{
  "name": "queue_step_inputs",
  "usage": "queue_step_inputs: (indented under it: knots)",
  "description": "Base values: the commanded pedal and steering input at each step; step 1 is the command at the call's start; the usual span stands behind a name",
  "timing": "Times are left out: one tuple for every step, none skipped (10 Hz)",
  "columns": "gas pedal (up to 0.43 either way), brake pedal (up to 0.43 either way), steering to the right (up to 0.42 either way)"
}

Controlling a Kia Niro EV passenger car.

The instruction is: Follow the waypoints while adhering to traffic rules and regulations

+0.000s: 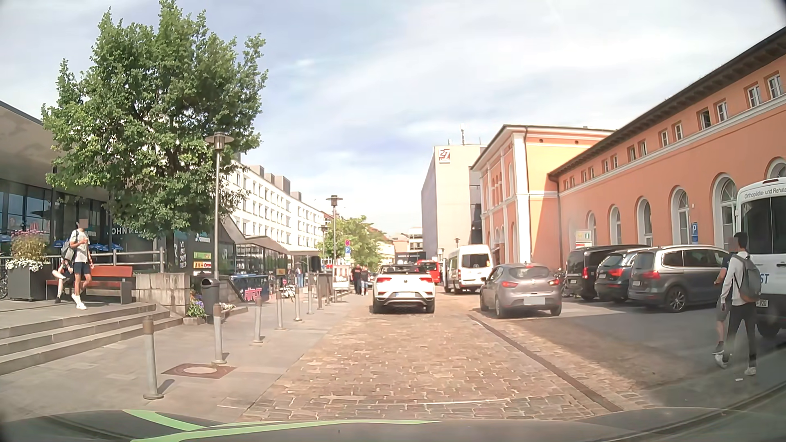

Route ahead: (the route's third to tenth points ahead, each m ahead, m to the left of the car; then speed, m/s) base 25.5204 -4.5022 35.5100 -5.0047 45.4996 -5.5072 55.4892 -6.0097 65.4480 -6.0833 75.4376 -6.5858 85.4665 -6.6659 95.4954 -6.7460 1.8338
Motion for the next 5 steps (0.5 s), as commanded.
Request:
queue_step_inputs:
  knots:
    - [0.079,0.000,-0.020]
    - [0.079,0.000,-0.020]
    - [0.079,0.000,-0.020]
    - [0.067,0.000,-0.019]
    - [0.039,0.000,-0.019]
